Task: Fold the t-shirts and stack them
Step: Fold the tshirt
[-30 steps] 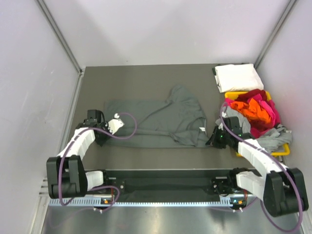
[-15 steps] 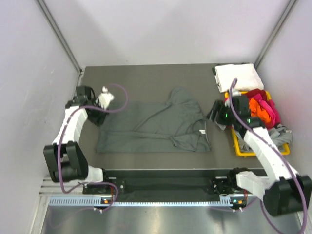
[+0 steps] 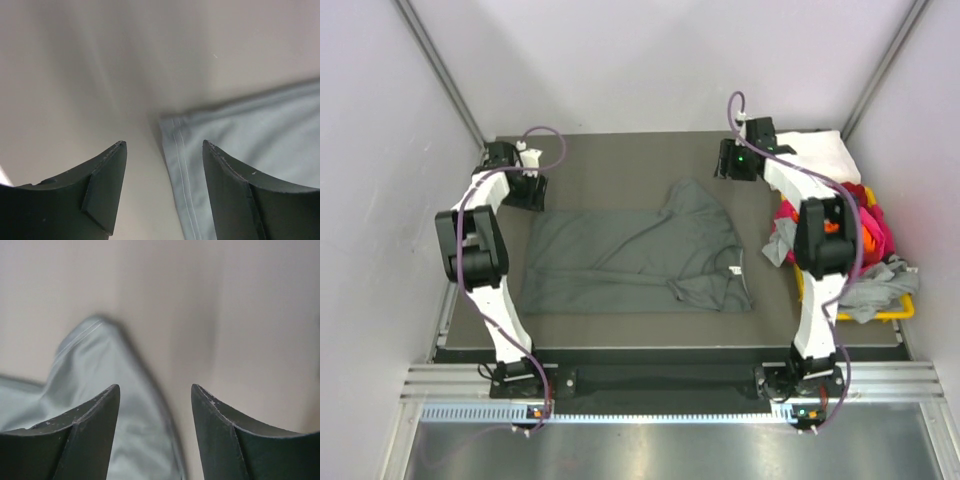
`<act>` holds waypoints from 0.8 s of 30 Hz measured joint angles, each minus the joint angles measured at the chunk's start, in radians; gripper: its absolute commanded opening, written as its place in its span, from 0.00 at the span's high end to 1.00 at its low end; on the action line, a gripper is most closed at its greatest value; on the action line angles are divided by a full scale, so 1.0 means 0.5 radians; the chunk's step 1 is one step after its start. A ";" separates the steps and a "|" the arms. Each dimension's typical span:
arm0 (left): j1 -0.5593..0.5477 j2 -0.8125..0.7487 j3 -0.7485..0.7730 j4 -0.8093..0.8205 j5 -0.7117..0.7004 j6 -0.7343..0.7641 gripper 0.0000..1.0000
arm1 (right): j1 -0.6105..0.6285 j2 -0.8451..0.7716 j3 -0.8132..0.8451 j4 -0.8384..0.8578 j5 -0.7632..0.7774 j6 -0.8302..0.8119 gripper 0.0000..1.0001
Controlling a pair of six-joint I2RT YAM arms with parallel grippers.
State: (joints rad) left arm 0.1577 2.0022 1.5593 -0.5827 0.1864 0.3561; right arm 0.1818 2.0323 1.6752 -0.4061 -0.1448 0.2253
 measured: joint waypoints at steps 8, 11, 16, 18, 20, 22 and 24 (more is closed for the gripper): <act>0.053 0.294 0.166 0.016 0.076 -0.092 0.34 | 0.063 0.594 0.436 -0.079 -0.182 -0.043 0.50; 0.079 0.305 0.185 0.013 0.128 -0.097 0.35 | 0.105 0.607 0.483 -0.072 -0.240 -0.046 0.61; 0.093 0.312 0.184 0.021 0.201 -0.095 0.42 | 0.134 0.658 0.488 -0.074 -0.341 -0.027 0.88; 0.095 0.313 0.184 0.023 0.224 -0.095 0.48 | 0.134 0.671 0.487 -0.079 -0.387 -0.011 0.97; 0.095 0.314 0.183 0.021 0.249 -0.095 0.53 | 0.134 0.669 0.487 -0.078 -0.426 0.002 1.00; 0.095 0.314 0.180 0.013 0.294 -0.094 0.55 | 0.130 0.669 0.484 -0.074 -0.449 0.014 1.00; 0.095 0.314 0.175 -0.002 0.356 -0.084 0.55 | 0.130 0.663 0.475 -0.070 -0.462 0.024 1.00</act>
State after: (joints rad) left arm 0.2050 2.1593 1.6466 -0.5835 0.3641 0.3141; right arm 0.2466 2.3638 1.9125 -0.4412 -0.3759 0.2371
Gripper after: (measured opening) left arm 0.452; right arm 0.007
